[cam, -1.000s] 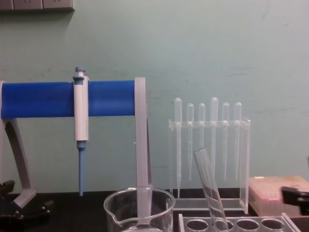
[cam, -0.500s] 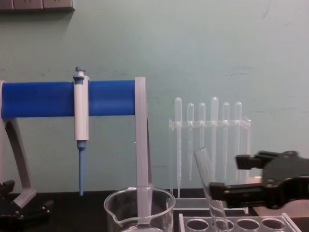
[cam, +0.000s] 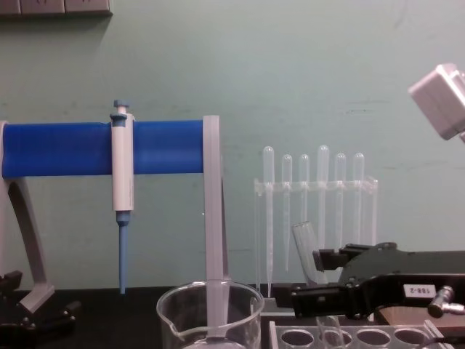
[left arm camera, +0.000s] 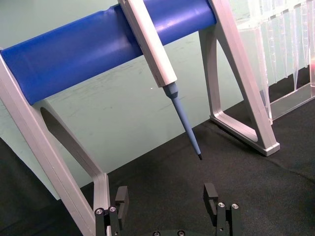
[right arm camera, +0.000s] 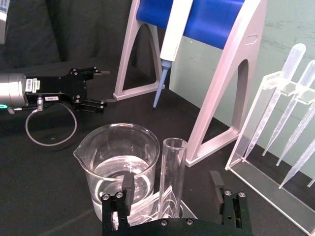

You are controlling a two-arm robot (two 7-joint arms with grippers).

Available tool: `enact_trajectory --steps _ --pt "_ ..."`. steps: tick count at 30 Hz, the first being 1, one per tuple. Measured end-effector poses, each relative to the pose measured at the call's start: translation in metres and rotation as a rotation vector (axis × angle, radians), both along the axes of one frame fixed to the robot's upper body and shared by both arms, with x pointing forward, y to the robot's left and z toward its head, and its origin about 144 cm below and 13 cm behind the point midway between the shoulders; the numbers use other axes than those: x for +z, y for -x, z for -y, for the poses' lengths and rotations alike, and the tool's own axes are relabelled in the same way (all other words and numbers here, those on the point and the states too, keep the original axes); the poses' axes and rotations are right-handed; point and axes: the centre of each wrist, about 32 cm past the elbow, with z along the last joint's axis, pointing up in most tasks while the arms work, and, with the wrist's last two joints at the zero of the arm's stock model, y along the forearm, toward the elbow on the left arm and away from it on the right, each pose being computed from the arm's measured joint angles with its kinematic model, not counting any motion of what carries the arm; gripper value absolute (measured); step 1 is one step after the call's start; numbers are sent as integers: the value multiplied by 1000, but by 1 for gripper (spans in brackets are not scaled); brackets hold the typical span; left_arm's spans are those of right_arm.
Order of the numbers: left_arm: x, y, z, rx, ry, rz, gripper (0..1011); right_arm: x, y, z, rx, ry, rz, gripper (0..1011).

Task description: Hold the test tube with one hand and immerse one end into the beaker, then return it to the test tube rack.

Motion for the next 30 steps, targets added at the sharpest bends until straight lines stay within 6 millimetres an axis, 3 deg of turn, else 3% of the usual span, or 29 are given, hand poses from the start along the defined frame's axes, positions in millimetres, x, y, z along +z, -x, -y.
enact_trajectory --steps 10,14,25,30 --pt "0 0 0 0 0 0 1000 -3 1 -6 -6 -5 -8 734" --pt "0 0 0 0 0 0 1000 -5 1 -5 -11 -8 -8 568" --pt "0 0 0 0 0 0 1000 -5 4 -3 -24 -25 0 234" --pt "0 0 0 0 0 0 1000 -2 8 -2 -32 -47 13 227"
